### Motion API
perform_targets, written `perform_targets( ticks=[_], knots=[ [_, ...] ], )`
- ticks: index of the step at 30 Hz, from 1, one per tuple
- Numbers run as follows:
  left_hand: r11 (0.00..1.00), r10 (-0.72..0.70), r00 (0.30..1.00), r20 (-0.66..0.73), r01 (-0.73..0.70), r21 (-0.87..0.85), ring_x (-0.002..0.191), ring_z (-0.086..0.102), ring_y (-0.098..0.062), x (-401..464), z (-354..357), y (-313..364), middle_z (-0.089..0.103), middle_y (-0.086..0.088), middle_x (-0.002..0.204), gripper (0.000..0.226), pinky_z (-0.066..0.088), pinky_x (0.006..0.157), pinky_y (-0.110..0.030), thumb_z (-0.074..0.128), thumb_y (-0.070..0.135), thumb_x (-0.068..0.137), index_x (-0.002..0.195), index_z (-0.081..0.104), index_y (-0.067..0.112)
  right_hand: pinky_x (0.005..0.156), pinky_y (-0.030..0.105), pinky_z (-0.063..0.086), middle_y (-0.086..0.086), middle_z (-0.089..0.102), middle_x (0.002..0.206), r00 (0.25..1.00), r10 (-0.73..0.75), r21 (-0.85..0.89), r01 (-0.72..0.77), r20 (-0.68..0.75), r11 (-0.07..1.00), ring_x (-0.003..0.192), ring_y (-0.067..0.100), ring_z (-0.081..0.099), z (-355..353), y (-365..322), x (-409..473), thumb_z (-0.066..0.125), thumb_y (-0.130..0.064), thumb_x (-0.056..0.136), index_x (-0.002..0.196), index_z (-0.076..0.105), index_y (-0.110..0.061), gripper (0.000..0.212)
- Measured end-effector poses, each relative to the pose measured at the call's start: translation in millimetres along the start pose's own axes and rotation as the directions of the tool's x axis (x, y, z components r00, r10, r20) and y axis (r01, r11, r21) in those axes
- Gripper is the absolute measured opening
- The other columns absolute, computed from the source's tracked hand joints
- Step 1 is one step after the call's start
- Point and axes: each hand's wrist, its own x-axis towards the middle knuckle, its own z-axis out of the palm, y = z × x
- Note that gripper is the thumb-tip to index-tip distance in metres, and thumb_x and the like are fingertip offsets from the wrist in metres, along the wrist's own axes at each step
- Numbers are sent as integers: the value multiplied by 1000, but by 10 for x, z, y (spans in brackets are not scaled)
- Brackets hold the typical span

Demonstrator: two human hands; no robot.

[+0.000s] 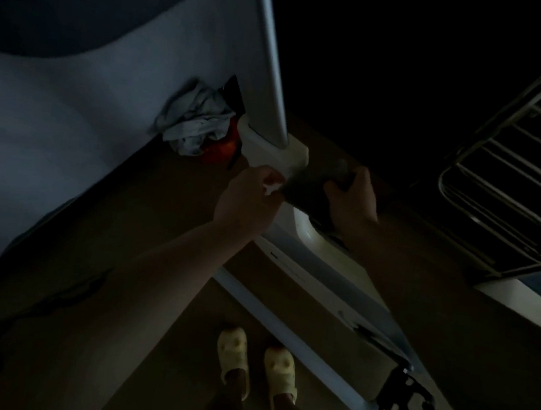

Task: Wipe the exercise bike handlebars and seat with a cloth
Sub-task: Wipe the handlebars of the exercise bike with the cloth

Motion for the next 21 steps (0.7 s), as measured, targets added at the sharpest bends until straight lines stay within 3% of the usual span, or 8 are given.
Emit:
perform_targets(
  ticks=[2, 5, 7, 9, 12, 16, 18, 21],
  knots=[
    [998, 34, 999, -19, -34, 44, 86, 61, -6, -52, -72, 53, 61, 10, 92, 19, 47, 69, -23, 50, 27, 93, 107, 61, 23, 85, 43, 52, 10, 52, 124, 998, 53, 207, -58, 31, 977, 109, 25, 55, 0, -216, -140, 60, -23, 89, 131, 38, -14, 48],
    [989, 99, 988, -120, -84, 126, 82, 59, -5, -145, -226, 228, 52, 20, 81, 14, 35, 59, -10, 52, 25, 93, 104, 62, 24, 75, 57, 55, 15, 58, 114, 993, 49, 416, -90, 110, 905, 97, 33, 62, -17, -545, -317, 70, -42, 67, 126, 43, -13, 71],
    [992, 122, 974, -189, -115, 44, 86, 59, -8, -248, -359, 425, 60, 11, 93, 21, 43, 64, -14, 53, 19, 92, 110, 61, 22, 68, 52, 57, 18, 60, 113, 992, -10, 531, -60, 127, 845, 96, 39, 64, -61, -751, -415, 74, -40, 61, 124, 46, -15, 73],
    [983, 151, 948, -280, -173, -57, 91, 62, -16, -398, -520, 633, 65, 1, 104, 27, 54, 75, -30, 54, 10, 88, 111, 61, 19, 68, 51, 57, 14, 62, 112, 989, -63, 585, -27, 133, 811, 95, 37, 66, -142, -984, -541, 79, -36, 59, 121, 50, -20, 70],
    [963, 219, 906, -362, -260, -68, 97, 61, -17, -640, -757, 876, 65, 1, 106, 29, 52, 85, -35, 54, 6, 87, 114, 62, 16, 63, 42, 59, 8, 64, 107, 972, -194, 585, 79, 136, 807, 89, 28, 69, -305, -1248, -659, 80, -15, 72, 115, 53, -23, 52],
    [953, 254, 867, -428, -300, -42, 92, 54, 7, -917, -1047, 1077, 53, 22, 98, 27, 42, 80, -7, 57, 16, 91, 117, 59, 25, 56, 19, 54, -1, 67, 95, 904, -409, 543, 282, 126, 791, 76, 6, 69, -465, -1605, -839, 70, -8, 82, 108, 59, -24, 33],
    [940, 289, 827, -483, -341, -22, 91, 51, 16, -1030, -1165, 1134, 54, 24, 100, 26, 40, 79, -1, 57, 16, 91, 115, 58, 28, 57, 14, 52, -8, 69, 86, 876, -468, 523, 345, 119, 779, 75, 2, 68, -484, -1732, -892, 67, -9, 84, 101, 62, -28, 26],
    [937, 283, 761, -583, -348, 0, 99, 50, 15, -1146, -1297, 1140, 58, 19, 107, 23, 35, 81, 3, 58, 17, 91, 113, 60, 25, 58, 8, 49, -14, 68, 79, 837, -538, 481, 432, 101, 763, 75, -5, 65, -436, -1830, -951, 66, -12, 86, 90, 61, -37, 25]
  ],
)
